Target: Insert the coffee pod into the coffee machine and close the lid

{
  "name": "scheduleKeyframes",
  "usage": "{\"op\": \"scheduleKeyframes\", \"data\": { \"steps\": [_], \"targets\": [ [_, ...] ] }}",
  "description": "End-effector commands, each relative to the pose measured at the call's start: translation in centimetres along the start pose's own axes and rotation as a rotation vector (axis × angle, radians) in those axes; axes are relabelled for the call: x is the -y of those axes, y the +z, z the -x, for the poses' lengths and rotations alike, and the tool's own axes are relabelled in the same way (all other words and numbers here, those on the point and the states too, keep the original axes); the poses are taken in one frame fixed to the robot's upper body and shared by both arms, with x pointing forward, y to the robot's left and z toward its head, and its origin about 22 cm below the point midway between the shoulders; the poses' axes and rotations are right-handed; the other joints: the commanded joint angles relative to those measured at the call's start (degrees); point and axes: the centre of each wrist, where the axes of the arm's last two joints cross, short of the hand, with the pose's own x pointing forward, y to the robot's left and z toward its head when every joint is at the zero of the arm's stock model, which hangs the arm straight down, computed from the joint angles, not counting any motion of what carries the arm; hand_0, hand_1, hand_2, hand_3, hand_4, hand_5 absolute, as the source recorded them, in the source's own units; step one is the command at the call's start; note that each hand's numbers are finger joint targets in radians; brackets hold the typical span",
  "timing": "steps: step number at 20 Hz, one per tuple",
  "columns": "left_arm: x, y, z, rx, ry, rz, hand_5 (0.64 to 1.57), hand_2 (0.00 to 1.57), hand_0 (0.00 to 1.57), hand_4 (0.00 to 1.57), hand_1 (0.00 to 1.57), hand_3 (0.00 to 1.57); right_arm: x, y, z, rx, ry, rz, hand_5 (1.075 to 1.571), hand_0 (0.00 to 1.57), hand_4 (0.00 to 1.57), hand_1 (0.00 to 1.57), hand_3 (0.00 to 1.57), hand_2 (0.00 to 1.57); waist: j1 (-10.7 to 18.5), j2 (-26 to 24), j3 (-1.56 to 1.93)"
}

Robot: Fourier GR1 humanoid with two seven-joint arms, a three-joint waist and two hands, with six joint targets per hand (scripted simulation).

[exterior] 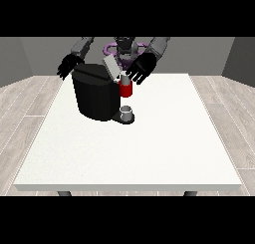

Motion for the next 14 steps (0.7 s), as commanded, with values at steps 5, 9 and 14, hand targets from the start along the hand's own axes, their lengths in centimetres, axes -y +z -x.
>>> {"op": "scheduleKeyframes", "data": {
  "steps": [5, 9, 14],
  "targets": [
    [1.4, 0.5, 1.1, 0.025, 0.000, 0.032, 1.571, 1.26, 1.21, 0.49, 1.21, 1.19, 0.5, 0.1, 0.0, 0.016, 0.001, 0.028, 1.571, 0.00, 0.50, 0.00, 0.00, 0.00, 1.5, 0.8, -0.02],
    [0.9, 0.2, 0.8, -0.018, 0.003, 0.034, 1.571, 1.27, 1.23, 0.48, 1.23, 1.18, 0.8, 0.7, 0.7, 0.005, 0.002, 0.014, 1.571, 0.00, 0.46, 0.00, 0.00, 0.00, 0.2, 1.0, -0.01],
    [1.1, -0.4, -0.3, -0.038, 0.025, 0.049, 1.571, 1.24, 1.21, 0.46, 1.21, 1.12, -1.3, 1.6, 1.2, 0.003, -0.012, -0.007, 1.571, 0.00, 0.42, 0.00, 0.00, 0.00, -1.0, 0.4, -0.01]
  ]
}}
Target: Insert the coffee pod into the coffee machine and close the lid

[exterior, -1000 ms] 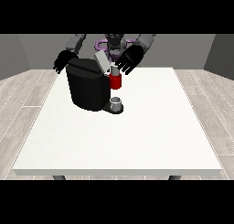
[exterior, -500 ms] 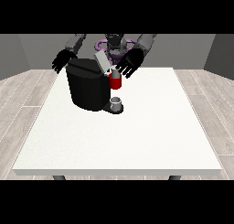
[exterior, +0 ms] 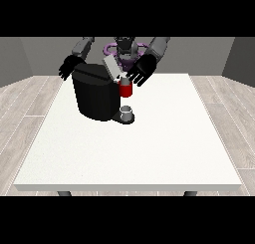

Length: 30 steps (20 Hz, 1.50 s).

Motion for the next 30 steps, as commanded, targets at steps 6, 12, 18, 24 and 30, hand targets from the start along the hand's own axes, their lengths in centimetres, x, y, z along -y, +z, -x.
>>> {"op": "scheduleKeyframes", "data": {
  "steps": [6, 12, 18, 24, 30],
  "targets": [
    [0.8, 0.1, 0.1, 0.019, -0.051, -0.021, 1.571, 1.16, 1.12, 0.44, 1.12, 0.99, 0.5, -0.1, -0.1, -0.013, 0.019, 0.022, 1.571, 0.00, 0.42, 0.00, 0.00, 0.00, 0.2, 0.9, -0.07],
    [-3.7, -0.2, -1.3, 0.031, -0.078, -0.045, 1.571, 1.12, 1.06, 0.37, 1.06, 0.96, -0.8, -0.4, -0.1, 0.039, 0.004, 0.026, 1.571, 0.00, 0.40, 0.00, 0.00, 0.00, -0.2, 2.4, -0.05],
    [2.3, -0.6, -2.3, 0.058, -0.077, 0.064, 1.571, 1.02, 0.91, 0.36, 0.91, 0.86, 2.0, -1.3, 0.6, -0.016, 0.001, 0.065, 1.571, 0.00, 0.48, 0.00, 0.00, 0.00, 3.0, -0.9, -0.03],
    [1.3, 0.0, 0.0, 0.025, -0.161, 0.111, 1.571, 0.00, 0.00, 0.00, 0.00, 0.00, 0.0, -0.6, -0.4, -0.025, 0.036, 0.009, 1.571, 0.00, 0.46, 0.00, 0.00, 0.00, 1.2, -0.8, -0.06],
    [-1.5, 0.1, 0.2, 0.028, -0.135, 0.076, 1.571, 0.00, 0.00, 0.00, 0.00, 0.00, 0.0, -1.1, -0.7, -0.037, -0.012, 0.034, 1.571, 0.00, 0.37, 0.00, 0.00, 0.00, 0.9, 0.0, -0.06]
  ]
}}
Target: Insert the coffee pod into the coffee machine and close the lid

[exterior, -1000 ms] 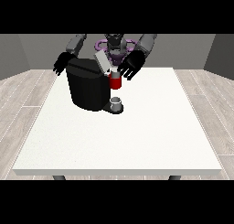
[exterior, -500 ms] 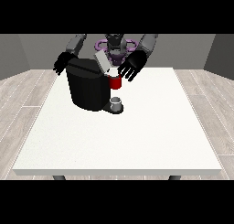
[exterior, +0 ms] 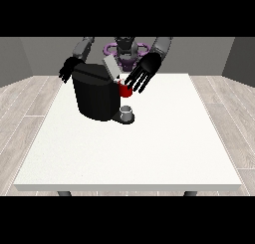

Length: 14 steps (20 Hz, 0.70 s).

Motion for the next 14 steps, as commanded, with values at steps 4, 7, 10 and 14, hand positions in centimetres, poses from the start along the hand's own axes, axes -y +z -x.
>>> {"op": "scheduleKeyframes", "data": {
  "steps": [4, 7, 10, 14],
  "targets": [
    [2.9, 0.4, 0.5, 0.007, 0.023, 0.058, 1.571, 0.00, 0.00, 0.00, 0.00, 0.00, 3.1, 0.3, 1.7, -0.053, 0.027, 0.066, 1.571, 0.00, 0.34, 0.00, 0.00, 0.00, 3.0, -2.9, -0.05],
    [3.4, -0.5, -1.5, 0.007, 0.014, 0.074, 1.571, 0.00, 0.00, 0.00, 0.00, 0.00, 2.6, -0.1, 1.6, -0.076, 0.014, 0.053, 1.571, 0.00, 0.38, 0.00, 0.00, 0.00, 3.1, -5.0, -0.04],
    [2.0, -0.2, -1.4, 0.011, 0.020, 0.044, 1.571, 0.00, 0.00, 0.00, 0.00, 0.00, 2.3, 0.9, 3.3, -0.026, 0.039, 0.068, 1.571, 0.00, 0.42, 0.00, 0.00, 0.00, 4.7, -4.4, -0.03],
    [5.4, 0.7, 0.3, 0.012, 0.165, 0.082, 1.571, 0.00, 0.00, 0.00, 0.00, 0.00, 2.9, 1.8, 4.1, -0.131, 0.005, 0.129, 1.571, 0.00, 0.38, 0.00, 0.00, 0.00, 7.3, -9.2, -0.05]
  ]
}}
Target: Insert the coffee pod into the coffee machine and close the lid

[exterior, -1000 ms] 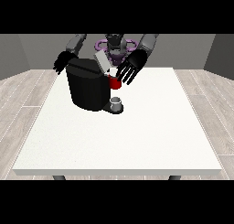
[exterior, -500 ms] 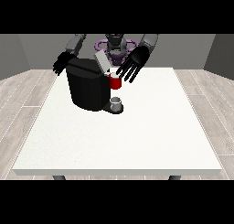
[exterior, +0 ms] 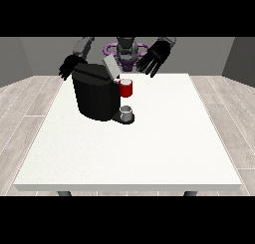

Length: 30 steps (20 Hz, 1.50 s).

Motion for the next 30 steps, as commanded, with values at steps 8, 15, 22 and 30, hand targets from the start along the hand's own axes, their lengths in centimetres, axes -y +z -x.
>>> {"op": "scheduleKeyframes", "data": {
  "steps": [8, 15, 22, 30],
  "targets": [
    [11.3, 2.7, 4.0, -0.024, 0.691, -0.040, 1.571, 0.00, 0.00, 0.00, 0.00, 0.00, 3.9, 3.9, 4.4, -0.150, 0.012, 0.112, 1.571, 0.00, 0.42, 0.00, 0.00, 0.00, 7.5, -12.3, -0.07],
    [16.5, 6.7, 7.0, -0.112, 0.877, -0.035, 1.571, 0.00, 0.00, 0.14, 0.00, 0.00, 3.6, 6.2, 5.2, -0.147, 0.090, 0.070, 1.571, 0.00, 0.43, 0.00, 0.00, 0.00, 10.8, -19.8, -0.05],
    [17.4, 10.0, 10.0, -0.196, 0.961, -0.039, 1.571, 0.00, 0.00, 0.00, 0.00, 0.00, 4.6, 3.6, 0.2, -0.074, 0.048, -0.114, 1.571, 0.00, 0.26, 0.00, 0.00, 0.00, 11.1, -22.0, -0.02],
    [20.1, 11.9, 9.3, -0.186, 1.059, -0.044, 1.571, 0.00, 0.00, 0.00, 0.00, 0.00, 3.2, 1.1, -3.9, 0.000, 0.075, -0.231, 1.571, 0.00, 0.00, 0.00, 0.00, 0.00, 15.1, -21.1, -0.01]
  ]
}}
